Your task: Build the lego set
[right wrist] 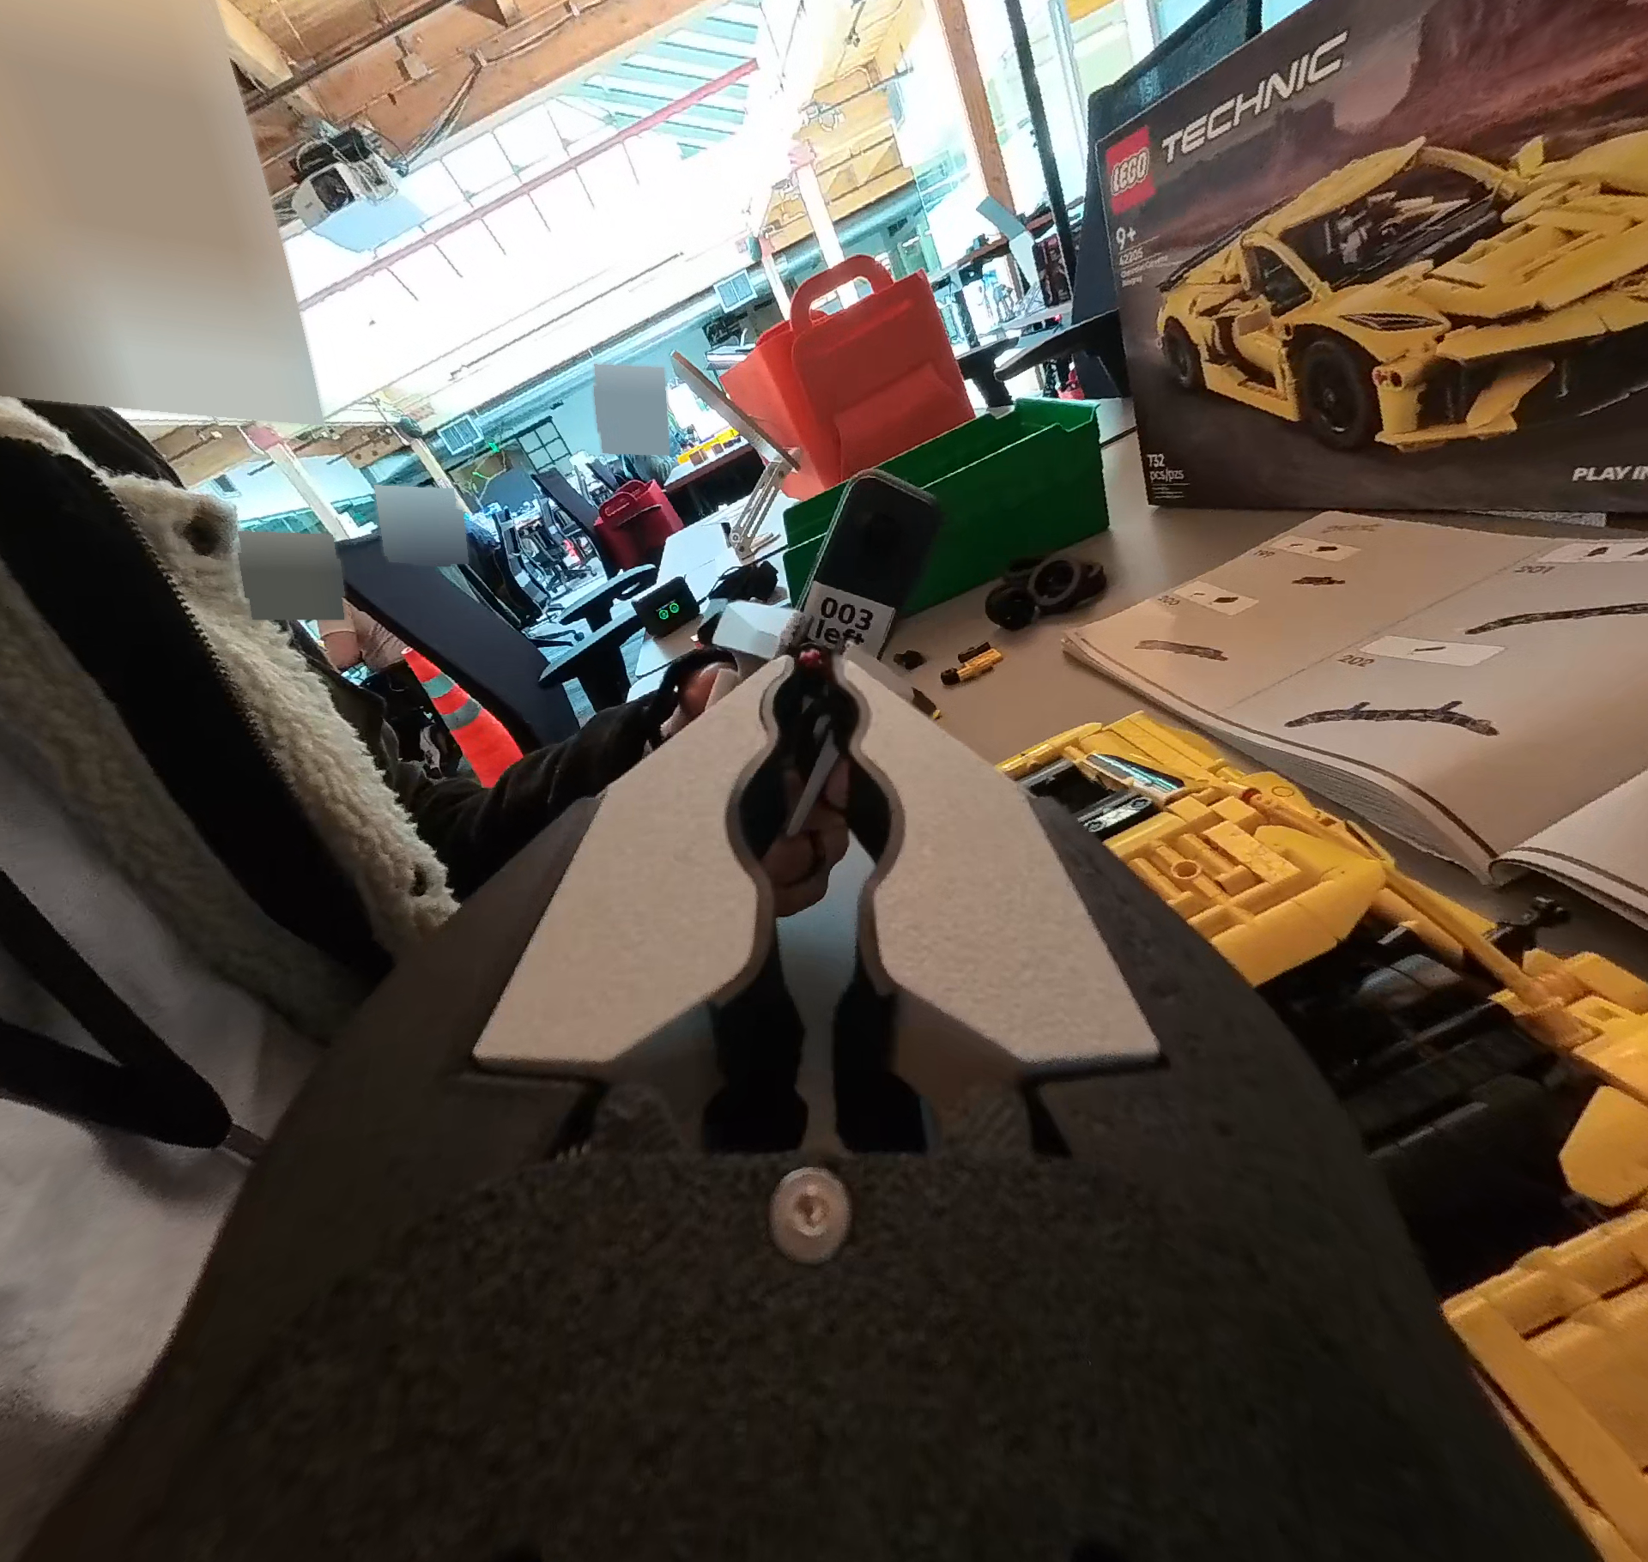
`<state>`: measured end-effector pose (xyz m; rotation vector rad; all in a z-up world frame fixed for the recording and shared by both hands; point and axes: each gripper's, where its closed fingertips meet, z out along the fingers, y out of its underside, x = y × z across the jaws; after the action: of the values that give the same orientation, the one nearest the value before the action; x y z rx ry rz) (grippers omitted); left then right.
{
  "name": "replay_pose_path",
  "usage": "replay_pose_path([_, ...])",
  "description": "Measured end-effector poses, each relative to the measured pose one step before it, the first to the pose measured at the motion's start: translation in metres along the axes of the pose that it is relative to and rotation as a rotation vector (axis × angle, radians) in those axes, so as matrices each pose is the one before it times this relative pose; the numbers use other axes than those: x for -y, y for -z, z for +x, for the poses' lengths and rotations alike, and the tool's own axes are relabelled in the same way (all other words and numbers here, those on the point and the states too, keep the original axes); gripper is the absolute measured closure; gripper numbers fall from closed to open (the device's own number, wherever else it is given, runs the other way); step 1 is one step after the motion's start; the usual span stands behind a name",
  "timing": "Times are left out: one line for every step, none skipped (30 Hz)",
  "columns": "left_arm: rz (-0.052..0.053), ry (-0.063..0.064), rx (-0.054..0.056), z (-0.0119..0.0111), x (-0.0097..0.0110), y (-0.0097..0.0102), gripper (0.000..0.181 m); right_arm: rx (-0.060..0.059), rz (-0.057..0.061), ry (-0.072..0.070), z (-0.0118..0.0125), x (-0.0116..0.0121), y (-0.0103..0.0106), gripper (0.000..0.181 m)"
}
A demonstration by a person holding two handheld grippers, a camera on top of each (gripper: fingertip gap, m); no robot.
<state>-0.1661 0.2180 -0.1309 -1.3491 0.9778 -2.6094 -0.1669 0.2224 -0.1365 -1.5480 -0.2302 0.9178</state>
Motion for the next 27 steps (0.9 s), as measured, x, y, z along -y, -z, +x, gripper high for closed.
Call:
replay_pose_path([0.0047,-0.0025,0.0006,0.00029,0.00116,0.00058,0.175,-0.0061,-0.0058,-0.0041,0.00129,-0.00098,-0.00023,0.174])
replay_pose_path([0.0032,-0.0028,0.0022,0.00004,0.00111,0.00086,0.175,0.0012,-0.0040,-0.0052,0.00048,-0.00079,-0.00015,0.172])
replay_pose_path([0.0019,-0.0038,0.0053,-0.00062,0.00097,0.00097,0.175,0.0034,0.0001,-0.0029,-0.00018,-0.00018,0.00021,0.172])
replay_pose_path([0.0032,-0.0031,0.0042,-0.00031,0.00111,0.00103,0.175,-0.0004,0.0031,-0.0011,0.00008,0.00032,0.00064,0.172])
replay_pose_path([0.0000,-0.0018,0.0009,0.00009,0.00052,0.00079,0.175,-0.0009,0.0059,-0.0019,-0.00006,0.00111,0.00070,0.171])
replay_pose_path([-0.0041,-0.0039,0.0035,-0.00026,-0.00028,0.00036,0.175,0.0032,0.0043,-0.0027,-0.00058,0.00124,0.00035,0.169])
replay_pose_path([-0.0074,-0.0068,0.0054,-0.00038,-0.00079,-0.00009,0.175,0.0050,0.0012,-0.0061,-0.00068,0.00106,0.00003,0.169])
replay_pose_path([-0.0097,-0.0073,0.0037,-0.00011,-0.00115,-0.00038,0.175,0.0045,-0.0017,-0.0055,-0.00040,0.00060,-0.00004,0.169])
replay_pose_path([-0.0086,-0.0069,0.0028,0.00007,-0.00128,-0.00057,0.175,0.0066,-0.0018,-0.0015,-0.00081,0.00039,-0.00015,0.170])
replay_pose_path([-0.0085,-0.0059,0.0019,0.00004,-0.00140,-0.00070,0.175,0.0052,0.0026,-0.0015,-0.00074,0.00065,0.00001,0.172])
replay_pose_path([-0.0080,-0.0055,0.0023,0.00002,-0.00140,-0.00062,0.175,0.0017,0.0032,-0.0009,-0.00006,0.00048,0.00013,0.175])
replay_pose_path([-0.0045,-0.0044,0.0025,-0.00007,-0.00083,-0.00049,0.175,-0.0038,-0.0021,-0.0017,0.00097,-0.00046,0.00017,0.177])
replay_pose_path([-0.0031,-0.0026,0.0033,-0.00052,-0.00049,-0.00017,0.175,0.0022,-0.0021,-0.0058,0.00010,-0.00030,0.00043,0.178])
replay_pose_path([-0.0031,-0.0031,0.0048,-0.00078,-0.00054,-0.00029,0.175,-0.0037,-0.0064,-0.0155,0.00068,-0.00069,0.00064,0.178])
replay_pose_path([0.0001,-0.0017,0.0062,-0.00116,-0.00025,0.00006,0.175,-0.0030,-0.0051,-0.0029,0.00048,-0.00092,0.00038,0.178])
replay_pose_path([0.0061,0.0029,0.0106,-0.00222,0.00018,0.00023,0.175,-0.0132,-0.0053,0.0057,0.00191,-0.00105,0.00014,0.178])
replay_pose_path([0.0125,0.0079,0.0110,-0.00275,0.00057,0.00011,0.175,-0.0290,0.0019,0.0126,0.00344,-0.00081,0.00006,0.178])
replay_pose_path([0.0152,0.0131,-0.0002,-0.00134,0.00082,-0.00001,0.175,-0.0183,0.0128,0.0062,0.00198,-0.00001,-0.00016,0.178])
replay_pose_path([0.0136,0.0138,-0.0076,-0.00006,0.00061,-0.00005,0.175,-0.0016,0.0239,-0.0139,0.00007,0.00093,-0.00039,0.178])
replay_pose_path([0.0068,0.0078,-0.0007,-0.00066,0.00023,0.00015,0.175,-0.0024,0.0194,-0.0167,0.00052,0.00025,-0.00020,0.178])
replay_pose_path([0.0017,0.0031,0.0064,-0.00154,0.00007,0.00034,0.175,-0.0087,0.0019,-0.0058,0.00160,-0.00125,-0.00011,0.178])
replay_pose_path([0.0031,0.0041,0.0001,-0.00054,0.00025,0.00031,0.175,-0.0074,0.0012,0.0014,0.00096,-0.00075,-0.00022,0.178])
replay_pose_path([0.0075,0.0036,-0.0087,0.00133,0.00069,-0.00001,0.175,0.0075,0.0113,-0.0035,-0.00141,0.00042,-0.00031,0.178])
replay_pose_path([0.0109,0.0024,-0.0040,0.00062,0.00109,-0.00029,0.175,0.0060,0.0117,-0.0172,-0.00053,0.00049,-0.00031,0.178])
replay_pose_path([0.0094,0.0052,-0.0009,-0.00035,0.00065,-0.00009,0.175,-0.0008,0.0084,-0.0066,0.00065,-0.00003,-0.00009,0.178])
replay_pose_path([0.0047,0.0083,-0.0027,-0.00035,0.00022,0.00014,0.175,0.0050,0.0049,0.0023,-0.00005,-0.00028,-0.00013,0.179])
replay_pose_path([0.0005,-0.0037,0.0054,-0.00081,-0.00007,0.00016,0.175,-0.0043,-0.0013,-0.0067,0.00125,-0.00049,-0.00007,0.178])
